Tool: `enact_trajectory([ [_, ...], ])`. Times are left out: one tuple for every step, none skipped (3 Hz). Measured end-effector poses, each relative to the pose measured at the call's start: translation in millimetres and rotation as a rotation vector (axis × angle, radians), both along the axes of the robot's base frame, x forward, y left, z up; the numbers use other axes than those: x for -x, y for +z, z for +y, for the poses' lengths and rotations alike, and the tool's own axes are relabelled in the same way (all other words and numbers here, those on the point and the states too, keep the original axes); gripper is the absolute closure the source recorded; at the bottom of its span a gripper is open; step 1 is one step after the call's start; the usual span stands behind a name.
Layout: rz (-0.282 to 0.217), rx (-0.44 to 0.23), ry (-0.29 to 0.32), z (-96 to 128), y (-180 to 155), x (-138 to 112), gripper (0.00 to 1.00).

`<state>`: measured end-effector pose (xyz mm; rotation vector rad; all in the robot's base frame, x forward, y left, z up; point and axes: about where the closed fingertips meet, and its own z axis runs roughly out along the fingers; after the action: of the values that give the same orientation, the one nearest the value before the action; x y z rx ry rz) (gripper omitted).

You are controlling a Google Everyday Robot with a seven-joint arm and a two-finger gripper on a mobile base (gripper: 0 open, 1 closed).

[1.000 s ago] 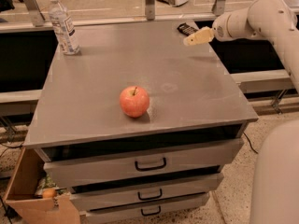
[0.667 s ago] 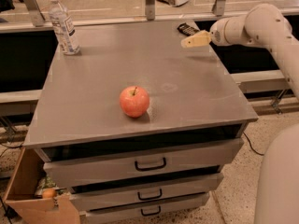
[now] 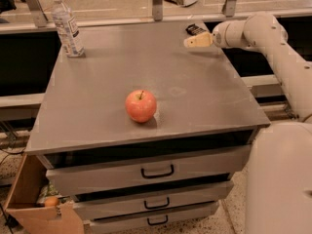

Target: Move rxbar chocolate near apple

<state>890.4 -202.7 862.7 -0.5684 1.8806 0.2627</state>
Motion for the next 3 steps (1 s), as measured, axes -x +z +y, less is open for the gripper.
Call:
enact_trajectory([
  [-0.006,-0.002,-0.032,-3.5,-4.8,-18.7,0.00],
  [0.006,-0.008,-0.059,-5.6,-11.8,-33.5,0.18],
  [0.011,-0.024,-0.076,-9.2,-14.2,-42.0,0.41],
])
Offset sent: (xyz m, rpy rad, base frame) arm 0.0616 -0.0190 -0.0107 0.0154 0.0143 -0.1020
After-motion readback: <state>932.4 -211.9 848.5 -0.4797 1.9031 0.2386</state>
